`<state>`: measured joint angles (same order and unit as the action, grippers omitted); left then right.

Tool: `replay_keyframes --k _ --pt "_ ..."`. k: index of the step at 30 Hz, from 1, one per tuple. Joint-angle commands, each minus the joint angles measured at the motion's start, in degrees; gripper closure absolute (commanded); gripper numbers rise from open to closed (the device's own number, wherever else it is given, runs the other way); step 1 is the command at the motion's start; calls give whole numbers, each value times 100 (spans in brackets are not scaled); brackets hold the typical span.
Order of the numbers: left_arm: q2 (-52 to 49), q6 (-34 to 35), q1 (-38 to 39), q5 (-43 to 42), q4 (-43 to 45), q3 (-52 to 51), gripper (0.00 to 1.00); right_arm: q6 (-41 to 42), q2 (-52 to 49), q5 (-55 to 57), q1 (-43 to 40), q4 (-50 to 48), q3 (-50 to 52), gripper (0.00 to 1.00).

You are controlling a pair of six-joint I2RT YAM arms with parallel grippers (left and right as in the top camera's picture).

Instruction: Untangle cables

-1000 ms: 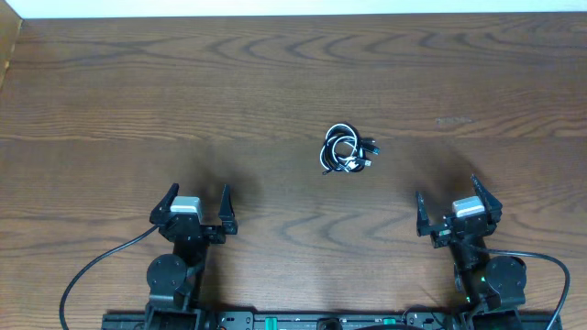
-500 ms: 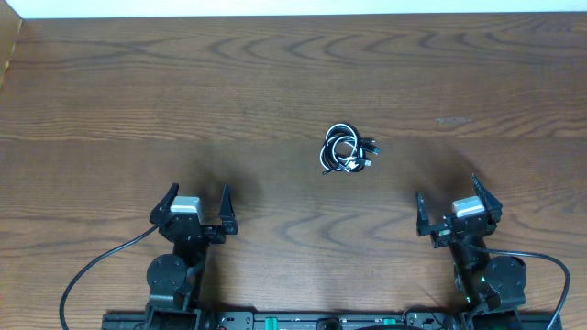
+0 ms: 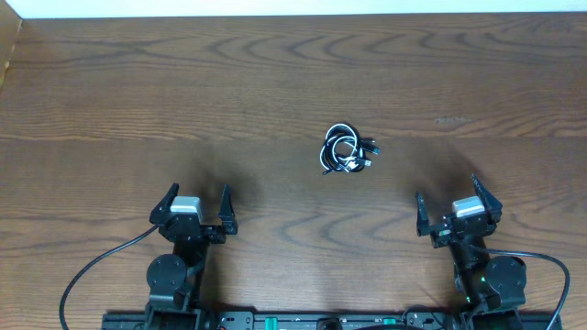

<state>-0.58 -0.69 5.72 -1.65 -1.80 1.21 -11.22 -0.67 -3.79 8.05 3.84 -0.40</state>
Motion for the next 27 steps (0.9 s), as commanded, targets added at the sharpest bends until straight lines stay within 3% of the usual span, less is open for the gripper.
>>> replay_keyframes --k 1,24,27 --pt "28 -35 -28 -31 -223 -98 2 2 28 44 20 26 9 1" --pt "28 -35 -28 -31 -203 -98 2 -170 28 310 20 -127 9 1" --pt "28 240 -28 -50 -205 -98 2 66 28 278 20 -131 9 1"
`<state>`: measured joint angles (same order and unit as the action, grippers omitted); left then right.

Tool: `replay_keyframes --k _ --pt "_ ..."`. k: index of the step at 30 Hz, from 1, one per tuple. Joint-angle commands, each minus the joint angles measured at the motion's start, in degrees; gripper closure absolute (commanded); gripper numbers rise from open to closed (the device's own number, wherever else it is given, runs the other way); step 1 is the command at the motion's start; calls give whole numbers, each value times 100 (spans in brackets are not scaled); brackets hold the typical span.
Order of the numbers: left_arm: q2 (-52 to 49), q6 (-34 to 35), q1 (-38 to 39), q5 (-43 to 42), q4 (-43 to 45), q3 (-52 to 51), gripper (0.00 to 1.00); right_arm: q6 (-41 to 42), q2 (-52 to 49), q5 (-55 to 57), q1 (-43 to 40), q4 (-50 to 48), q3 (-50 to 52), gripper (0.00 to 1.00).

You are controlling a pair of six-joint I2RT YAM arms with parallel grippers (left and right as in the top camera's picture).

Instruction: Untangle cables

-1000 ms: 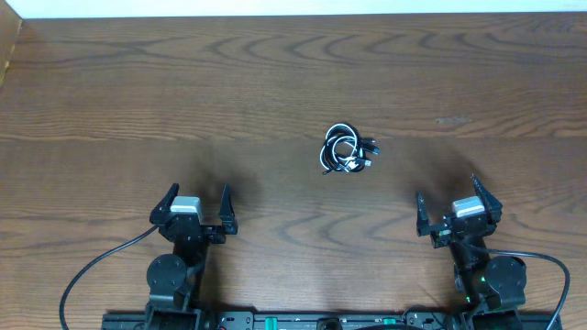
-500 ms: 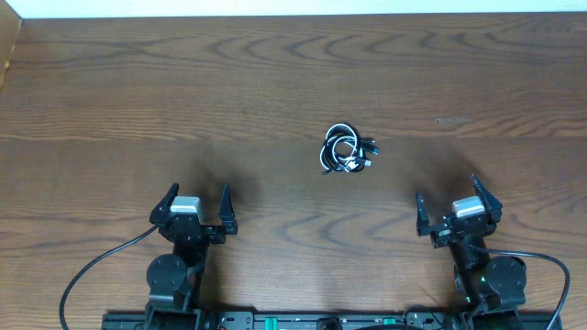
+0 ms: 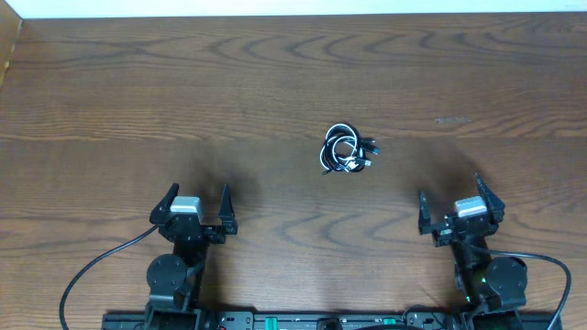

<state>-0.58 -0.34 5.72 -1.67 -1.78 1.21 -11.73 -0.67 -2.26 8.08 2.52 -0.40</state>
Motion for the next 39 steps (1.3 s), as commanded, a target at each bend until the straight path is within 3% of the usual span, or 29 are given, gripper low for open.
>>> replay_keyframes --k 1,8,20,26,39 --pt "28 387 -28 -48 -212 -98 2 332 28 127 17 9 9 1" --pt "-260 710 -28 -46 -505 81 2 1561 4 127 17 186 7 1" --pt "-2527 713 -28 -81 -789 1360 2 1906 -1130 122 17 1067 -817 1" --pt "-3845 710 -28 -675 -944 2181 2 1987 -2271 122 17 1788 -1812 1" --pt "-5582 713 -28 -846 -3423 4645 2 2251 -4557 -153 15 3121 -3840 1"
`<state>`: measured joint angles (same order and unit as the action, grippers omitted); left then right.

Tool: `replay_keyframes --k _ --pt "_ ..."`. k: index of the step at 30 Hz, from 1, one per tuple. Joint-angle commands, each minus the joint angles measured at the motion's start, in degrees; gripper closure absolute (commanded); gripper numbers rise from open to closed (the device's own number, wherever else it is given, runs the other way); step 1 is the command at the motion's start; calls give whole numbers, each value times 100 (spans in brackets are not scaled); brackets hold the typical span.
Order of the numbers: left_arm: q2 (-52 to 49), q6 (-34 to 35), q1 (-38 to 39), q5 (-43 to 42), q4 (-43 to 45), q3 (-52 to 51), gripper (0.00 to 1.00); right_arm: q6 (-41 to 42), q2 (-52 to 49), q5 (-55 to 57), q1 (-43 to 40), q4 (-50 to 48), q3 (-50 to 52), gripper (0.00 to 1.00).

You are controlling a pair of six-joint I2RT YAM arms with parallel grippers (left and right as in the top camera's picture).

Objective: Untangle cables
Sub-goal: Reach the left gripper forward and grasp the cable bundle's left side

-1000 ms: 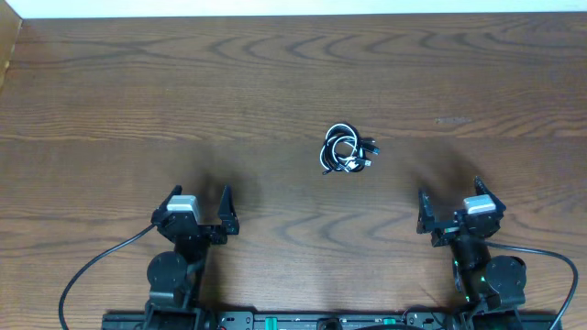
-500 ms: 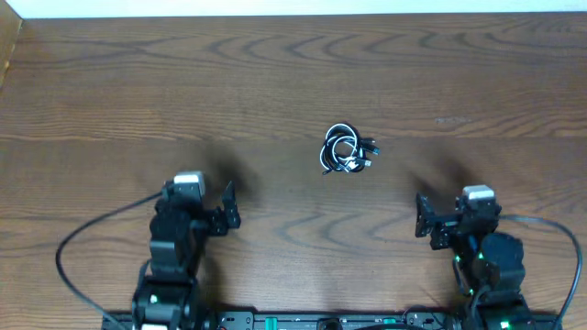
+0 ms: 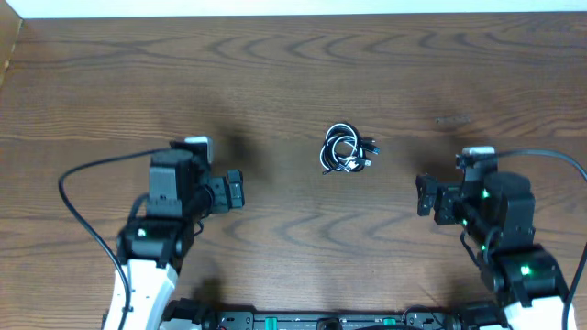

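A small tangle of black and white cables lies coiled on the wooden table, right of centre. My left gripper hangs over the table well to the left of the bundle, pointing down. Its fingers are hidden under the wrist. My right gripper hangs to the right of the bundle, about level with it, and its fingers are hidden too. Neither gripper touches the cables.
Both arms' black supply cables loop out from the near edge, one at the left and one at the right. The arm bases stand along the table's near edge.
Both arms have risen from their low pose at the near edge and now reach farther over the table, flanking the cable bundle. The bundle has not moved.
At both earlier moments the arms sat folded at the near edge with their fingers spread open, the right one shifting only slightly. Now both are lifted and extended toward the bundle's level. The cables lie where they were.
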<state>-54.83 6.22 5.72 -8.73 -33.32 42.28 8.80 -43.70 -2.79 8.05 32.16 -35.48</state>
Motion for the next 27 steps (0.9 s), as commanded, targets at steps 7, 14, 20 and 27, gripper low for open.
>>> replay_keyframes --k 7,14,20,27 --pt "-221 227 -28 -308 -1292 1235 2 330 -1298 -72 17 1408 -1335 1" --pt "-201 227 -28 -337 -1464 1235 2 -457 -1582 -81 17 1744 -1637 1" --pt "-201 229 -28 -450 -970 1235 2 -459 -1545 -575 17 1875 -1637 1" --pt "-627 442 0 -1464 251 1370 2 -461 -1545 -575 17 1860 -1637 1"
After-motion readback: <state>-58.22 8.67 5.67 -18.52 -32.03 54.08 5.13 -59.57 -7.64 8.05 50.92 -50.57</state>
